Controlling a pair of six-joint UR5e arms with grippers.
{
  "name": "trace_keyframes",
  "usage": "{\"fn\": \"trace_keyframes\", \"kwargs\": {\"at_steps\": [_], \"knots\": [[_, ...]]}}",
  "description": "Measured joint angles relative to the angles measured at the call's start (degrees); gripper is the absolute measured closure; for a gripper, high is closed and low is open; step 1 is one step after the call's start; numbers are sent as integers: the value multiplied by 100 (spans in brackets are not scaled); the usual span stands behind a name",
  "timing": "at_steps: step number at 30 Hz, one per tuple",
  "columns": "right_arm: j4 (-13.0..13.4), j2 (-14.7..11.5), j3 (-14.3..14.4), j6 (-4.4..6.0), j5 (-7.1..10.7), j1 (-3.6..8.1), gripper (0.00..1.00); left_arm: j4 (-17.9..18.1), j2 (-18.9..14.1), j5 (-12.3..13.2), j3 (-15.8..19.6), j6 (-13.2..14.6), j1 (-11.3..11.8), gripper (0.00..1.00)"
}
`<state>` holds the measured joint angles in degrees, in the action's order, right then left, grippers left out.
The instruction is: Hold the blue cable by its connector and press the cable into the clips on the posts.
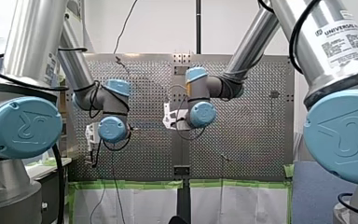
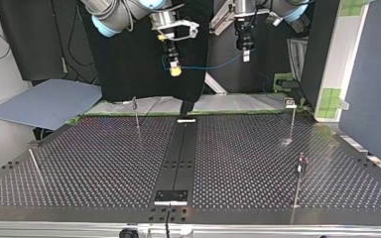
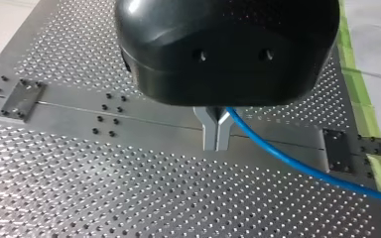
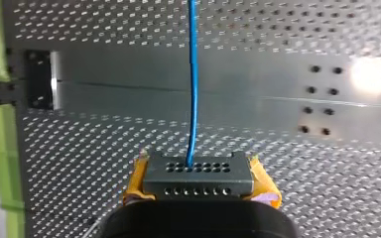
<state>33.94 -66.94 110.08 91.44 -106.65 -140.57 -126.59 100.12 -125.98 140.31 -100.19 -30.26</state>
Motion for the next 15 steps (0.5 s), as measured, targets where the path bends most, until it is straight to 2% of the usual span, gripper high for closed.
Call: {"fn": "trace_keyframes", "kwargs": {"at_steps": [4, 10, 15], "knots": [[-174, -218, -57, 31, 36, 15, 100, -174, -173, -1, -93, -124, 17, 98], [-231, -530, -92, 52, 81, 19, 100, -464, -462, -1, -366, -232, 29, 98], [-253, -772, -125, 173, 236, 50, 100, -719, -719, -13, -620, -378, 57, 98]]}}
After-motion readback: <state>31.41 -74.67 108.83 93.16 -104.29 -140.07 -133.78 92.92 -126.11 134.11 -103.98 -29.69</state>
